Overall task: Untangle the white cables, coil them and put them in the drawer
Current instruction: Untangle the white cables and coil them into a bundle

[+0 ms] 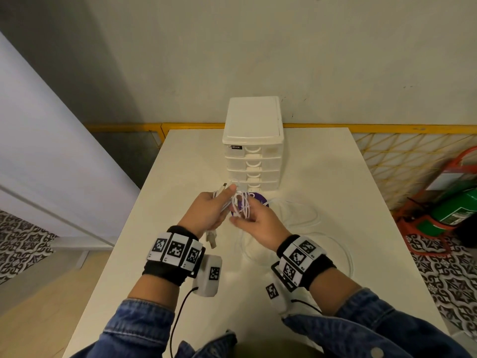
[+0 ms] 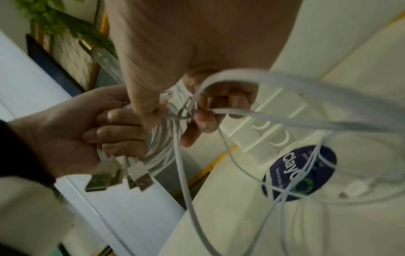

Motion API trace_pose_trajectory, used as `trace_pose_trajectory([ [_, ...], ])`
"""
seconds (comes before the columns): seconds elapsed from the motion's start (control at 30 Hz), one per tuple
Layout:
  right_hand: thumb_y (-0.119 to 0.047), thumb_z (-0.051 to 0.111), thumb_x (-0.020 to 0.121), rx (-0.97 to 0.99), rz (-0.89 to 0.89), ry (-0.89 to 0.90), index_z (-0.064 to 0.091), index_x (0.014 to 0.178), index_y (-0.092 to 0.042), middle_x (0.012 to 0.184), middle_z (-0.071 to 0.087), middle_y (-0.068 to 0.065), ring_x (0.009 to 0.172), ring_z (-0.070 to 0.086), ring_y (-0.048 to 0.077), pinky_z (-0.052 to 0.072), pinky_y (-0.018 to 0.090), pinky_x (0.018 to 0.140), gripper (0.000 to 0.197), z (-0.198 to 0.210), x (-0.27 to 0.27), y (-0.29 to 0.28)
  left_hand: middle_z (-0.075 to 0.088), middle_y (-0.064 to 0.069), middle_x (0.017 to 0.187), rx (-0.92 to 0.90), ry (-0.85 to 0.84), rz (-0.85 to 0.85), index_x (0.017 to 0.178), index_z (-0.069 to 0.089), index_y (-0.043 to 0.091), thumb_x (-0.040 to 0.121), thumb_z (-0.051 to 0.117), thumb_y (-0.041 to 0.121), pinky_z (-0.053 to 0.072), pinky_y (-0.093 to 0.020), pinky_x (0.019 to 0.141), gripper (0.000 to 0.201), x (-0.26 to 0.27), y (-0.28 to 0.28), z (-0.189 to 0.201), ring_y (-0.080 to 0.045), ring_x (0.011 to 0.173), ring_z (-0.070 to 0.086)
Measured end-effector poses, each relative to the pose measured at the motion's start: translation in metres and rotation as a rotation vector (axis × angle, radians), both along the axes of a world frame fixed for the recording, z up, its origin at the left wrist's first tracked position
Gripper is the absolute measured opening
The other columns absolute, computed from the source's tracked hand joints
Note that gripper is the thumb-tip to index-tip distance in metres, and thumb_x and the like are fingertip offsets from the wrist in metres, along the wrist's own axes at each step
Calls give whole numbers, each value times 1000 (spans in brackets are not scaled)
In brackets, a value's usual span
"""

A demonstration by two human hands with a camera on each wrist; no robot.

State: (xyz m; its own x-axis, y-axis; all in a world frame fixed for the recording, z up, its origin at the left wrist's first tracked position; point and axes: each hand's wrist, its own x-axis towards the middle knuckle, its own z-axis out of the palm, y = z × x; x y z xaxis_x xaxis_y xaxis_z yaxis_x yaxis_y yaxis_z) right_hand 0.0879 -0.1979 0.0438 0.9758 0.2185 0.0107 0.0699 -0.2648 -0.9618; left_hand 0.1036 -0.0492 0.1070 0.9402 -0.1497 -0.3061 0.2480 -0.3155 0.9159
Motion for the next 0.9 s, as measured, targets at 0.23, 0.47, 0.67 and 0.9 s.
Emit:
trace_pose_trajectory([
  [0.23,-29,40,99,-307,-98,-47,64,103,-19,78,61,-12,73,56,6,42,26,72,27,6,2,-38,41,-2,43,124,-61,232,60,58,8,89,62,37,30,-23,43,42,14,29,-6,-13,36,33],
  [0.47,12,57,82,185,-212,-149,56,62,-17,81,59,-1,75,54,2,42,15,76,36,12,11,-49,39,-2,46,31,27,309,59,53,11,89,60,35,25,-19,37,39,13,31,-19,-11,33,30],
  [0.67,6,60,71,473,-123,30,48,55,-21,81,64,-9,85,59,11,47,18,76,34,16,4,-45,43,-4,48,46,23,452,62,55,8,90,59,36,30,-23,44,40,15,34,-25,-15,39,35],
  [0.9,-30,60,89,317,-219,37,65,71,-7,49,45,-1,51,42,10,41,13,64,30,33,3,-47,46,-6,53,34,3,524,68,61,7,92,54,33,33,-25,49,37,13,37,-30,-19,46,39],
])
